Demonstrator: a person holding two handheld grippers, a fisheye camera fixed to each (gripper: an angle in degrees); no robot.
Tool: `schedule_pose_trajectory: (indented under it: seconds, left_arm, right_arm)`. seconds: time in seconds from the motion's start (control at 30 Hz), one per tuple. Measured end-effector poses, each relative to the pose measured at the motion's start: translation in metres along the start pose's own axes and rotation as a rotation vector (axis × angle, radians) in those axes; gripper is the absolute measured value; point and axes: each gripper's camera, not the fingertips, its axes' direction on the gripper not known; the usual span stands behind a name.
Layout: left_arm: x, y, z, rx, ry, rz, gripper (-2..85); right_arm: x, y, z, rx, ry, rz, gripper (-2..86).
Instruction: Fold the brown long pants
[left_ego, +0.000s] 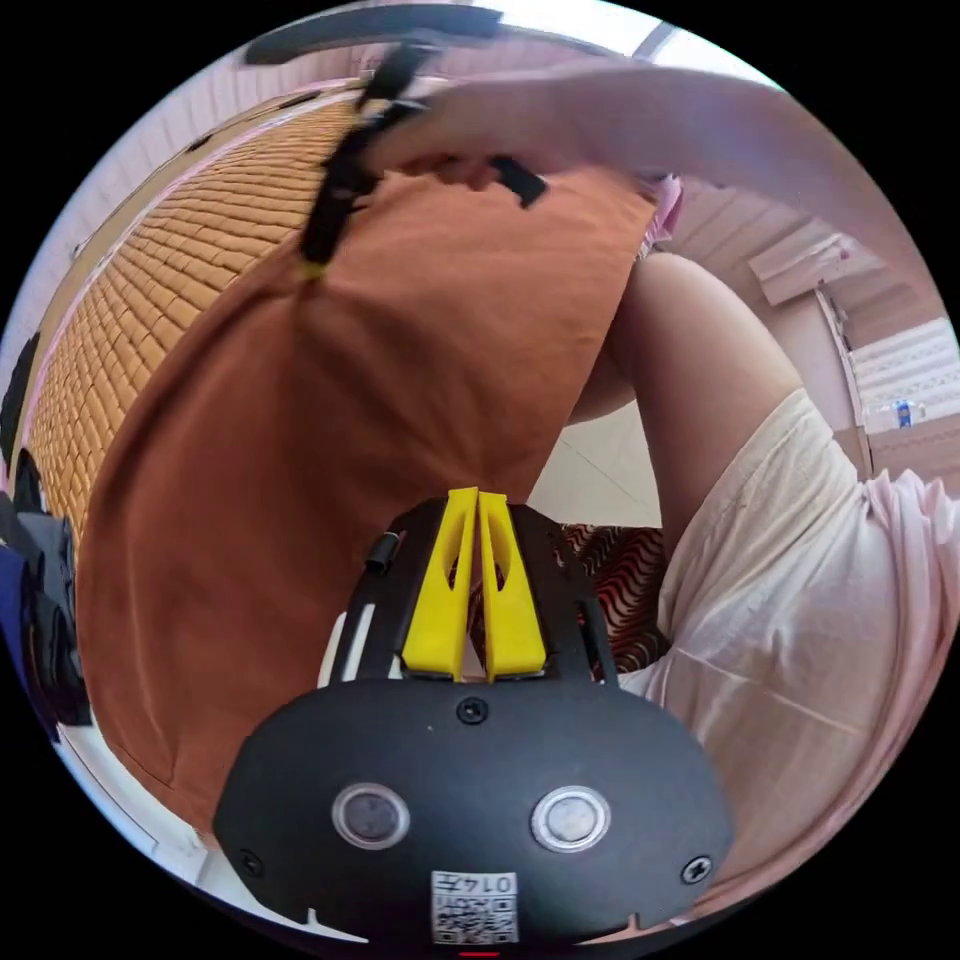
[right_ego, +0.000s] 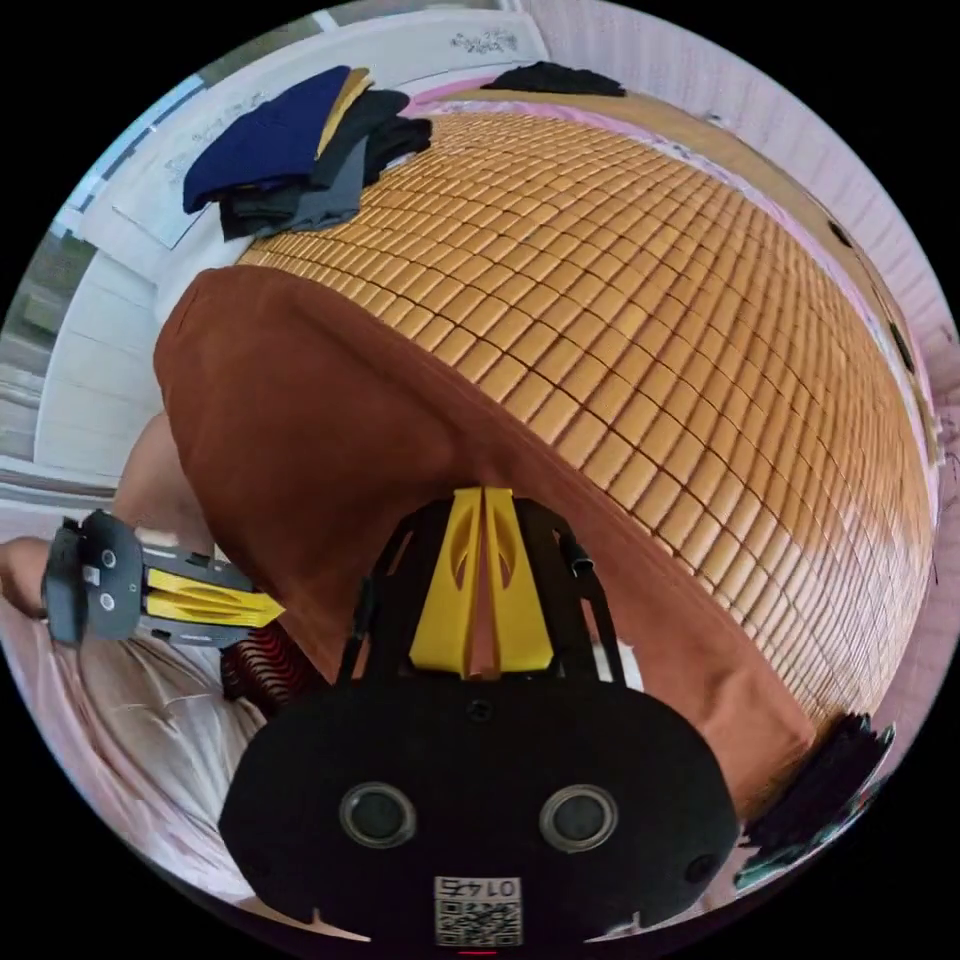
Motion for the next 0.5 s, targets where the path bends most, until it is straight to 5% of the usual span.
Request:
schedule_pose_trajectory:
  seconds: [0.2,0.27,0.5]
  left_arm:
    - [-0.08,0.071,-0.061,0.12,-0.036,-0.295,-1.0]
    - [-0.116,0.107,-0.087,0.182,-0.084,-0.445,-1.0]
    - [-0.194,0.184,-0.134,0.246,-0.163,-0.775,-1.0]
  right_arm:
    - [0.102,0.24,-0.087,0.267,0.291,0.68,2.8]
    - [0.146,0.337,-0.101,0.361,0.271,0.973,14.7]
    - [0.215,0.446,-0.094,0.425,0.214,1.295,17.0]
